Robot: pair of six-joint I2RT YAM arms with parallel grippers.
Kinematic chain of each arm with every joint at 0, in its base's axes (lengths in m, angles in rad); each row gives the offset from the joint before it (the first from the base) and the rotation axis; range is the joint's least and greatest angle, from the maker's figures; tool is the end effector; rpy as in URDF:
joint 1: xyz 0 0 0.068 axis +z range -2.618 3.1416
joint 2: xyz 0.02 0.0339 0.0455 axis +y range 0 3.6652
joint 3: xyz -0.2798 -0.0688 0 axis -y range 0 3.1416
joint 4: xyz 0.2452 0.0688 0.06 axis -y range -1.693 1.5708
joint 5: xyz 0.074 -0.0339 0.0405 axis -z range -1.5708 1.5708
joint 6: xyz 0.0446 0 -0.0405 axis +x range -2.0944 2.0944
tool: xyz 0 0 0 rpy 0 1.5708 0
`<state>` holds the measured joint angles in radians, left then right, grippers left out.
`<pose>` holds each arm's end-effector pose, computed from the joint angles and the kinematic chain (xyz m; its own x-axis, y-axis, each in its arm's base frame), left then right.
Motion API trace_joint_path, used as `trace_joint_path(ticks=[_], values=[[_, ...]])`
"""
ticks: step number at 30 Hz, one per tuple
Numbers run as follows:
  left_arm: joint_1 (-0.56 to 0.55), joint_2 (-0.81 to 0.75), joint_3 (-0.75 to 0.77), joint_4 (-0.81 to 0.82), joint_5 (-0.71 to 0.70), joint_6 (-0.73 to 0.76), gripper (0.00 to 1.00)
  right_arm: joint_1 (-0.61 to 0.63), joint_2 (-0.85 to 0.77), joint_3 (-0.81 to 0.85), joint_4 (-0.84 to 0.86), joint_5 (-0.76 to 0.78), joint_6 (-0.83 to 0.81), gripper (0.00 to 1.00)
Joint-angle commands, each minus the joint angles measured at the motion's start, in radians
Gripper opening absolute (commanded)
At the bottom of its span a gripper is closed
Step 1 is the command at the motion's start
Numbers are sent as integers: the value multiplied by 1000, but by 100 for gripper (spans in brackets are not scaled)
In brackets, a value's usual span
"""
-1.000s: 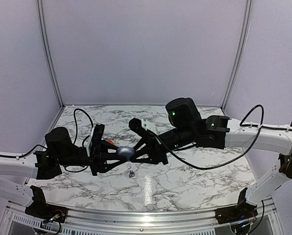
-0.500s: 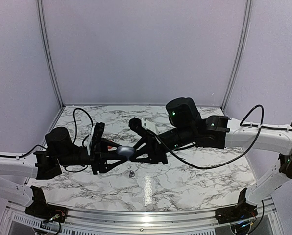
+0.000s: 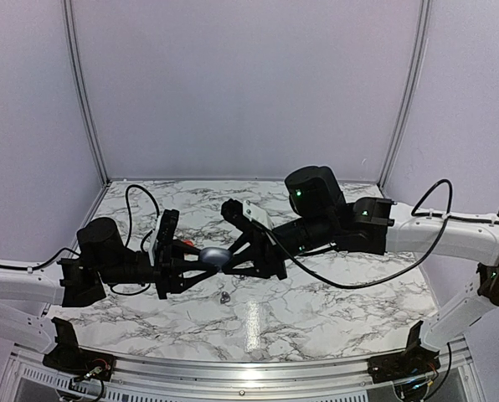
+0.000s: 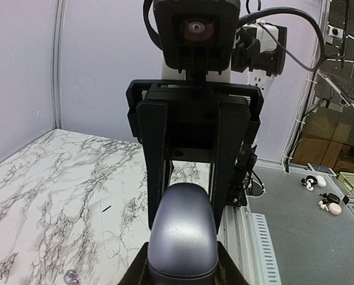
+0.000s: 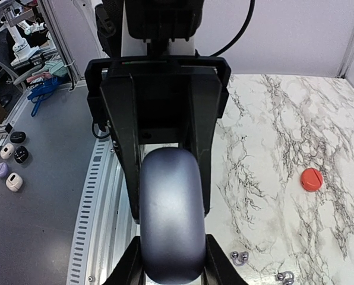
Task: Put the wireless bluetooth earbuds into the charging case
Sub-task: Pass from the right arm to the left, then open the charging case at the center of the board.
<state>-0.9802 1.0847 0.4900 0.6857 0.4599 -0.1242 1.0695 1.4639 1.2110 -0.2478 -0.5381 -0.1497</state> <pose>0.1169 -0.2100 0.2836 -0.0725 -0.0912 -0.9932 0.9891 0.1215 -0.0833 0.1439 0.3101 0.3345 -0.0836 -0.4190 -0.9041 -0.9927 -0.0446 0.1124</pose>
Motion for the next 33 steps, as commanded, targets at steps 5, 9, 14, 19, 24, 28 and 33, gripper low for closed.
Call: trace_joint_path(ticks=[5,9,14,19,24,28,33], values=[[5,-3,4,-9,-3,15,10,4,-30,8,36,-34,9,27],[5,-2,0,-9,0,17,7,4,-27,20,29,-33,11,56],[5,3,-8,-9,8,19,5,2,-23,31,41,-19,27,59],[5,-6,-11,-10,24,25,4,-14,-13,40,45,20,53,58],[5,-14,-20,-10,32,32,3,-40,-19,47,49,55,81,57],[4,-14,-26,-10,35,35,3,-71,-26,44,65,52,111,56],[3,-19,-29,-11,36,31,3,-101,-30,45,66,84,126,55]])
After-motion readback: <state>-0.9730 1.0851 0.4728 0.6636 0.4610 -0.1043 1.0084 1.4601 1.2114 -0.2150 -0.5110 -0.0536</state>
